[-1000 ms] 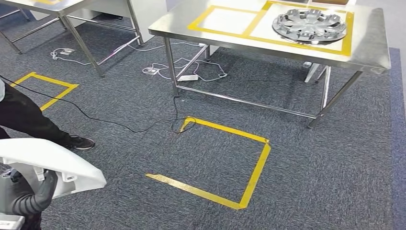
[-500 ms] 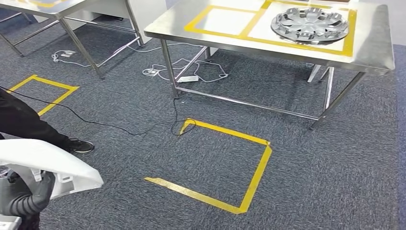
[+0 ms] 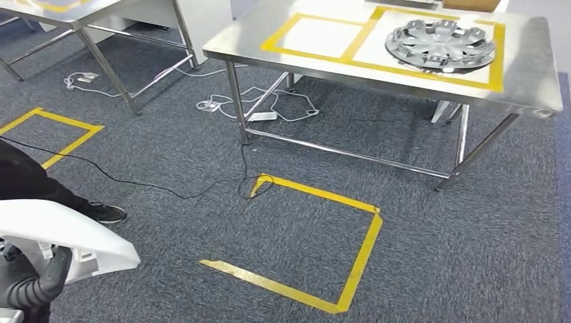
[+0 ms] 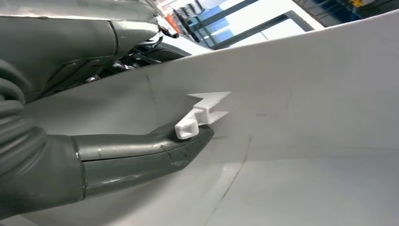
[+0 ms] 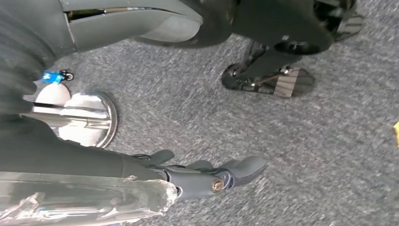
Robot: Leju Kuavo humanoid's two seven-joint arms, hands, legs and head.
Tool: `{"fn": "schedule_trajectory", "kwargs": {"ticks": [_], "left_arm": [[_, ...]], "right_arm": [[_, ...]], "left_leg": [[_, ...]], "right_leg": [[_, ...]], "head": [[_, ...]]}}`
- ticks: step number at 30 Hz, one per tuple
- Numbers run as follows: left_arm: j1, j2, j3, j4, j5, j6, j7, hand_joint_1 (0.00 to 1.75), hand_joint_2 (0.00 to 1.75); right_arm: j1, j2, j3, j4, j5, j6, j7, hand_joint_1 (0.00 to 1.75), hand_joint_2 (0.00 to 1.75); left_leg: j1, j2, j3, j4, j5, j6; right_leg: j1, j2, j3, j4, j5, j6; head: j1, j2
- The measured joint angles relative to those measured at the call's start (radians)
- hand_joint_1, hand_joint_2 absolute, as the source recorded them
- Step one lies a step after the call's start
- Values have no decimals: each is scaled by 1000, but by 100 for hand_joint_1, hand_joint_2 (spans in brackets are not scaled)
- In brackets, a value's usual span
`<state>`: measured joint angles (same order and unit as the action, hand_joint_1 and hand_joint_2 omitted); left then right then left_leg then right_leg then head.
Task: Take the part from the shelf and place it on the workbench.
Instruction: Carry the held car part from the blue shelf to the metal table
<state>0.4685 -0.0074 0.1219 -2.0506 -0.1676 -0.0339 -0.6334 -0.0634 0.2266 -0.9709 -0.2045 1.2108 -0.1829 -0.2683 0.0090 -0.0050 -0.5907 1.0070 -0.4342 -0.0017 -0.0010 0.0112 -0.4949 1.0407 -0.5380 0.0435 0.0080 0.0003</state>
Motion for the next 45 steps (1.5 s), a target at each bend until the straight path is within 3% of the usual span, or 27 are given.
{"fn": "schedule_trajectory", "kwargs": {"ticks": [2,4,5,6,7,9,11,15,17,20,21,22,24,26,31,33,35,36,37,39,41,45], "left_arm": [[2,-1,0,-2,0,-1,0,175,175],[2,-1,1,-2,0,-1,0,175,175],[2,-1,1,-2,0,-1,0,175,175],[3,-1,1,-2,0,-1,0,175,175],[4,-2,1,-2,0,-1,0,175,175],[4,-2,1,-2,0,-1,0,175,175],[3,-2,4,-3,0,-1,0,175,175],[3,-4,12,-5,2,-1,0,175,175],[2,-4,14,-6,3,-1,0,175,175],[3,-5,17,-7,3,-1,0,175,175],[3,-5,17,-7,3,-1,0,175,175],[4,-5,18,-7,4,-1,0,175,175],[3,-6,23,-7,7,-1,0,175,175],[3,-6,35,-7,15,-2,0,175,175],[8,-10,72,-16,33,-26,1,175,175],[7,-16,89,-20,35,-46,0,175,175],[6,-27,111,-20,33,-74,0,175,175],[5,-33,123,-20,32,-87,-1,175,175],[4,-39,135,-20,30,-98,-1,175,175],[3,-50,155,-20,29,-111,-2,175,175],[0,-57,170,-20,27,-116,-2,175,175],[-7,-65,193,-21,27,-120,-2,175,175]], "right_arm": [[-2,0,0,0,0,0,0,0,175],[-2,0,0,0,1,1,0,0,175],[0,0,0,0,1,1,0,0,175],[2,0,0,0,1,1,1,0,175],[3,0,0,0,1,1,1,0,175],[5,0,0,0,1,1,1,0,175],[4,0,0,1,1,0,3,0,175],[5,0,0,1,1,0,5,0,175],[3,0,0,1,2,-1,5,0,175],[1,0,0,1,2,-1,5,0,175],[1,0,0,1,2,-1,5,0,175],[2,0,0,1,2,0,5,0,175],[1,0,0,1,2,0,5,0,175],[1,0,0,1,2,2,6,0,175],[0,0,0,1,3,1,11,0,175],[-1,0,0,1,4,1,12,0,175],[0,1,0,1,5,-2,16,0,175],[1,1,0,1,5,-4,19,0,175],[1,1,0,1,6,-7,22,0,175],[2,1,0,1,8,-12,29,0,175],[0,0,0,1,8,-15,34,0,175],[0,1,0,1,9,-16,42,0,175]], "left_leg": [[1,0,15,-1,-10,11],[0,1,26,-1,-21,15],[0,0,33,-1,-28,16],[0,0,43,-1,-36,15],[0,-1,55,-1,-44,14],[1,-2,82,0,-63,8],[-1,-2,96,0,-79,-3],[-2,-2,94,21,-83,-21],[-1,-1,48,102,-106,-29],[-1,-1,-68,271,-177,-38],[-1,-1,-89,286,-174,-39],[-1,-1,-93,267,-146,-38],[-1,-1,-57,149,-52,-34],[-2,0,-21,42,-13,-27],[1,-1,-2,9,-3,-1],[3,1,6,7,-8,10],[2,2,12,7,-15,15],[1,1,16,7,-20,15],[1,0,23,7,-25,15],[1,-1,40,7,-36,11],[-2,-2,53,9,-49,2],[-2,-3,60,4,-57,-18]], "right_leg": [[-1,-3,-46,86,-38,8],[-1,-3,-130,215,-86,11],[-1,-3,-164,254,-95,11],[-1,-3,-184,261,-85,10],[-1,-3,-187,233,-54,9],[0,-4,-159,112,42,5],[2,-7,-134,28,89,-5],[1,-6,-117,12,96,-29],[-3,-5,-105,6,93,-39],[-2,-5,-95,5,81,-49],[-2,-4,-90,5,76,-50],[-2,-3,-83,5,72,-50],[-3,-1,-69,4,62,-46],[-1,2,-61,6,51,-36],[2,0,-66,25,19,-7],[0,-2,-114,125,-33,2],[-1,-3,-189,252,-81,7],[-1,-3,-212,283,-81,7],[-1,-3,-216,272,-57,6],[0,-3,-171,153,28,0],[2,-3,-119,39,80,-8],[5,-2,-97,5,81,-26]], "head": [[4,0],[6,0],[6,0],[7,0],[7,0],[7,0],[7,0],[4,0],[2,0],[1,0],[1,0],[1,0],[1,0],[1,0],[3,0],[6,0],[6,0],[7,0],[7,0],[7,0],[6,0],[5,0]]}}
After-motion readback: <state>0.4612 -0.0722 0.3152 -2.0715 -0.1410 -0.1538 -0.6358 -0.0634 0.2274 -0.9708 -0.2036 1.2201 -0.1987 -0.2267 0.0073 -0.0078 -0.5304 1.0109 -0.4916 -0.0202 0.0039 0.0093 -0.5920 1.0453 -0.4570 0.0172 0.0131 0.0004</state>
